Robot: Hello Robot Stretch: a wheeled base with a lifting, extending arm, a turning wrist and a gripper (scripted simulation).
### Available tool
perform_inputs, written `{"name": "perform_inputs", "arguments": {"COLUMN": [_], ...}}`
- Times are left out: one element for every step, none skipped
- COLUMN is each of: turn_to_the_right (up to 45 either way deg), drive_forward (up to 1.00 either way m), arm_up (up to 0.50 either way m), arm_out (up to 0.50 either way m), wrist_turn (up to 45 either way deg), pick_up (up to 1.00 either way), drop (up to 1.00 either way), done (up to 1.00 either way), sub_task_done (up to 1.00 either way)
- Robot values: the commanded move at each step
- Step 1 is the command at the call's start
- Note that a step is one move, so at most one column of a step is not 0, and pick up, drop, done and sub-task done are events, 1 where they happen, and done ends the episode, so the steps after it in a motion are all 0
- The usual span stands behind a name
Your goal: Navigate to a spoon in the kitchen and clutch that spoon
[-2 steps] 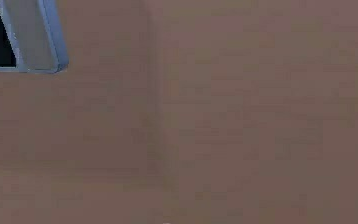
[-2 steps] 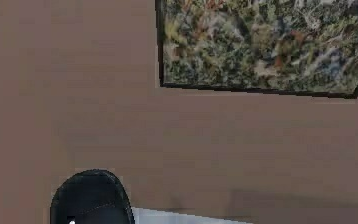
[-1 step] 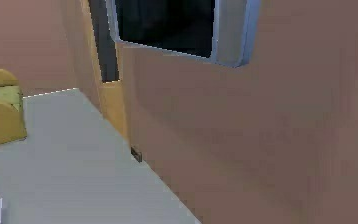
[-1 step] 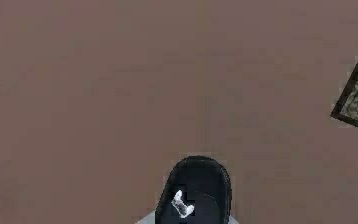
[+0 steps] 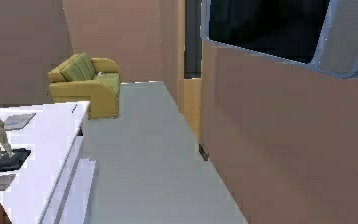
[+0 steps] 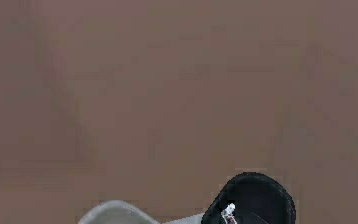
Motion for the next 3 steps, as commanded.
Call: {"name": "perform_inputs", "arguments": {"turn_to_the_right": [0.0,-3.0,0.0], "drive_forward": [0.15,0.00,1.00], "arm_up": [0.00,0.00,0.00], "arm_out": [0.00,0.00,0.00], "wrist_turn": [0.0,0.0,0.0], "pick_up": [0.00,0.00,0.00], "drop": [0.00,0.00,0.00], "done": [0.00,0.00,0.00], "sub_task_done": [0.00,0.00,0.00]}}
